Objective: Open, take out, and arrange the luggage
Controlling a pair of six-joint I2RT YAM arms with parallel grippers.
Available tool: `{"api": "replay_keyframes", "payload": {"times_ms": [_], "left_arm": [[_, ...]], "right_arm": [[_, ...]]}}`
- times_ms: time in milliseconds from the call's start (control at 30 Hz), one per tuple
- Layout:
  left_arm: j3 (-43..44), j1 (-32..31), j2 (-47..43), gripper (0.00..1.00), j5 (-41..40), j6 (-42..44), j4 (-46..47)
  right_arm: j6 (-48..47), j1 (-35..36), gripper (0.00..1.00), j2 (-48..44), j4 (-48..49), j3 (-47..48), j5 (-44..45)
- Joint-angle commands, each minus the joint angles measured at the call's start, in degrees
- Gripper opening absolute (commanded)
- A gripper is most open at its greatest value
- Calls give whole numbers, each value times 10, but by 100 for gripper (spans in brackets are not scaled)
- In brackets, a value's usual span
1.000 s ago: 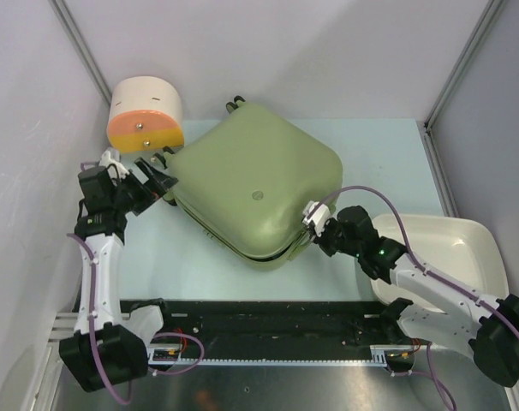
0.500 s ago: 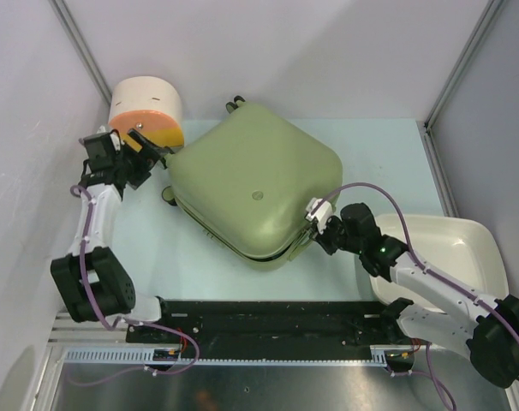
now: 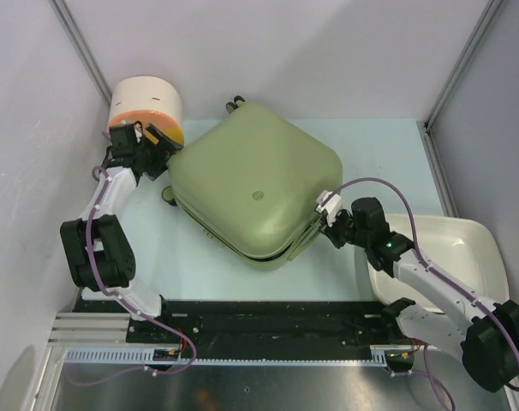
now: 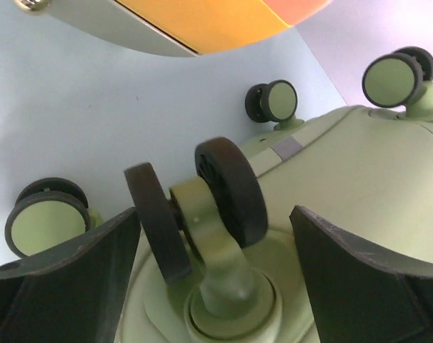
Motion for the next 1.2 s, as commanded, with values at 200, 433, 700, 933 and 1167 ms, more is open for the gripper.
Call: {"api": "replay_keyframes", "payload": {"times_ms": [200,433,700,933,1167], "left_arm": [[32,6,17,34,18,29,16],[55,26,47,0,65,70,15],[74,20,74,0,100,120,13],[107,6,98,0,111,146,5],[128,-15,115,0,128,177,-6]], "right_arm": [[-46,-122,0,-7,59,17,-26],[-108,-333,0,50,141,34,-186],[-138,-431,0,249,216,154,-342],[-126,-428,0,383,308,251,-381],[-78,-392,0,502,448,312,-395]]}}
